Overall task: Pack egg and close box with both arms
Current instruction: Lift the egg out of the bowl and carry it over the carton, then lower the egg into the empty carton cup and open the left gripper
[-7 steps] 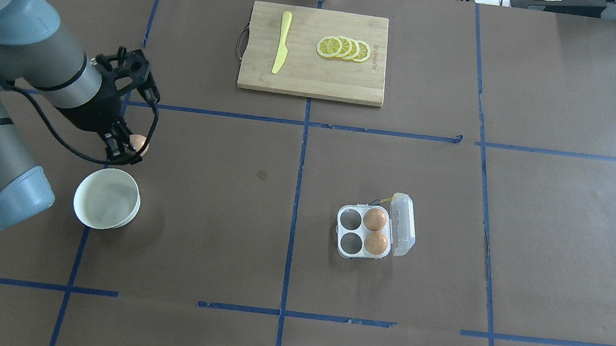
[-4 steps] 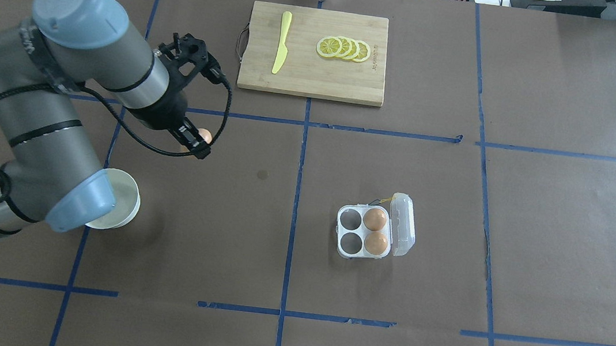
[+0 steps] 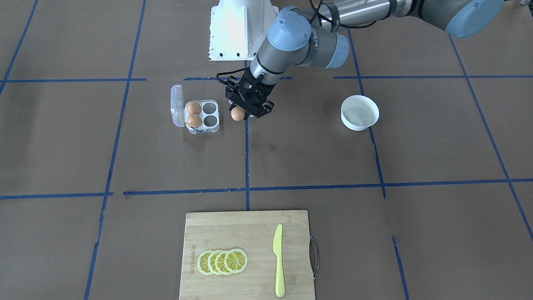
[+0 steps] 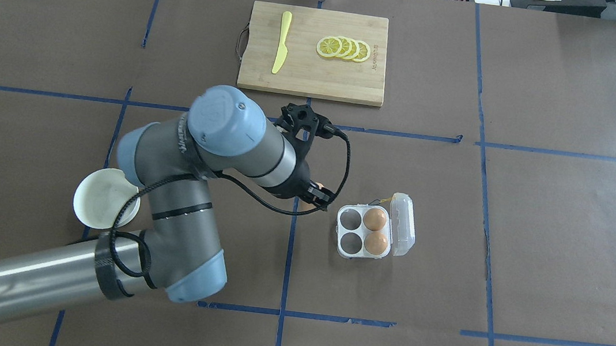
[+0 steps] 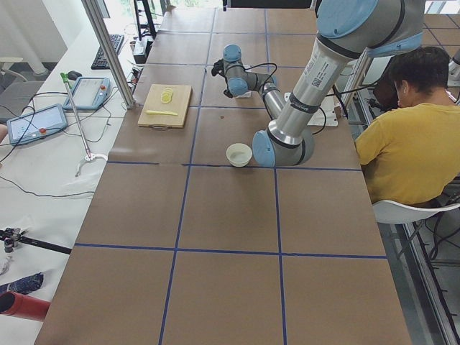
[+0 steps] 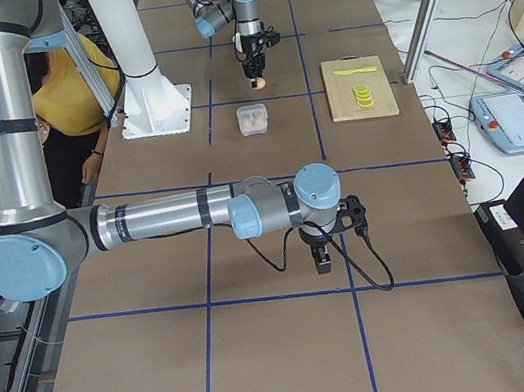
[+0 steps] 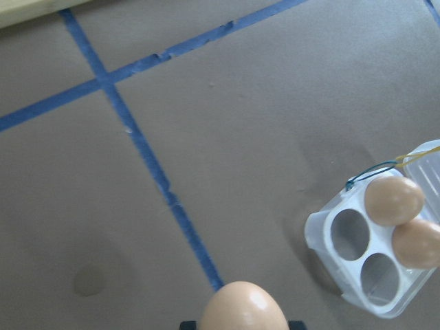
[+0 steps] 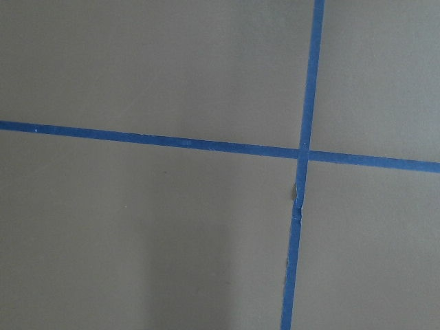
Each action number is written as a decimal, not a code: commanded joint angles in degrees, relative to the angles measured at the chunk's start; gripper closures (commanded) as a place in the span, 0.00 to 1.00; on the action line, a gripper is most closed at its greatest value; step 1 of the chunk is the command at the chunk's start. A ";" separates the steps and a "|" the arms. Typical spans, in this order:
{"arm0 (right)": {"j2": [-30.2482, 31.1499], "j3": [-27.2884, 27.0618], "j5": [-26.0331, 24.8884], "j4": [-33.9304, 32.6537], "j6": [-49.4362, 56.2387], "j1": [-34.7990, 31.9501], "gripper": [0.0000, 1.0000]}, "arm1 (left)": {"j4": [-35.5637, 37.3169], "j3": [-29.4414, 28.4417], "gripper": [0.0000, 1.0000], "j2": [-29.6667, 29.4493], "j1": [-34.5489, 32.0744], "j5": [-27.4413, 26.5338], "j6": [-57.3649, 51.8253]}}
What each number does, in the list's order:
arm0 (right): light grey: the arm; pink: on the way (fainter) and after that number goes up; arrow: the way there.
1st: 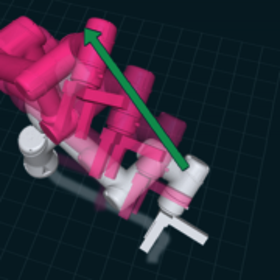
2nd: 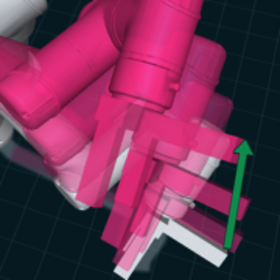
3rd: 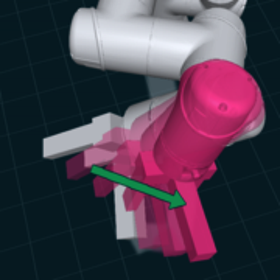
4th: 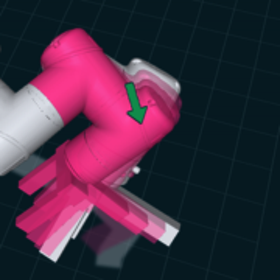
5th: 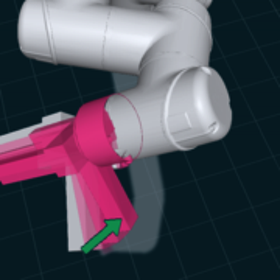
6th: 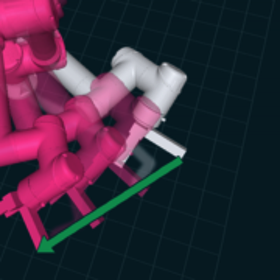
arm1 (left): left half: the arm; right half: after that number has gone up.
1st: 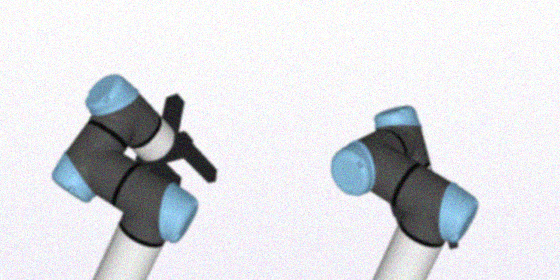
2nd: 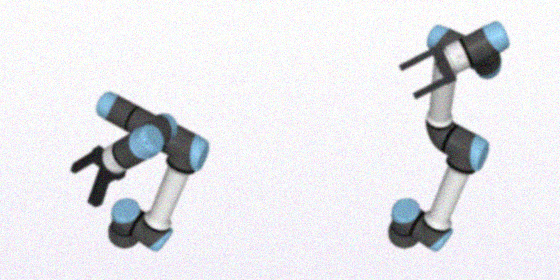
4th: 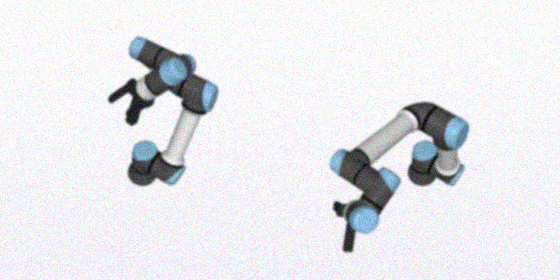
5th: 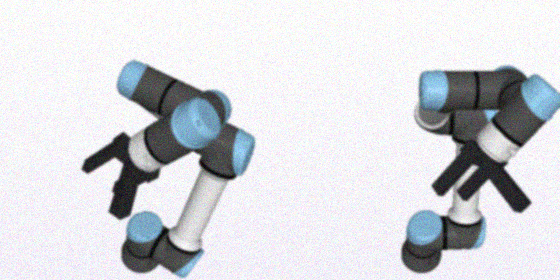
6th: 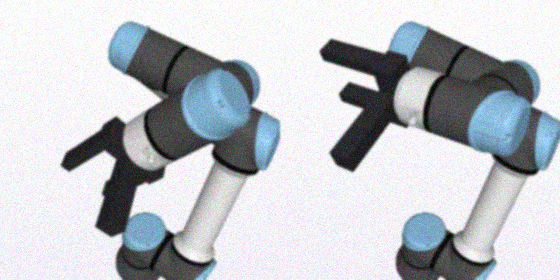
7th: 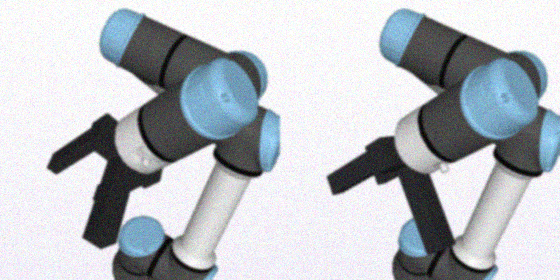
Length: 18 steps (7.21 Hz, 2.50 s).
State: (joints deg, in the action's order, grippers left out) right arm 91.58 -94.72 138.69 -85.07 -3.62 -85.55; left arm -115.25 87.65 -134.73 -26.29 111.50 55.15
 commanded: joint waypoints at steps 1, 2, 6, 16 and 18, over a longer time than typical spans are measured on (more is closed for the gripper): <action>0.00 -0.03 0.88 -0.01 -0.07 0.03 0.00 | -4.36 -4.33 1.00 -4.04 3.43 -4.53 7.86; 0.00 -0.03 0.88 -0.01 -0.07 0.03 0.00 | -4.37 -4.42 1.00 -4.22 3.53 -4.54 7.86; 0.00 0.15 0.97 -0.01 -0.16 0.12 0.00 | -4.37 -4.42 0.96 -4.22 4.76 -4.54 7.86; 0.00 -0.11 3.32 -0.01 -0.42 1.52 0.00 | -4.46 -4.34 0.01 -5.02 3.45 -6.39 7.34; -0.09 -1.33 6.33 1.73 -2.60 4.66 0.00 | -3.84 0.29 0.01 -1.01 -0.49 -4.46 7.25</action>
State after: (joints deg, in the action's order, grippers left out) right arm 91.56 -95.15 143.77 -84.61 -4.71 -83.02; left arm -119.41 84.88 -138.41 -24.56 105.77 62.44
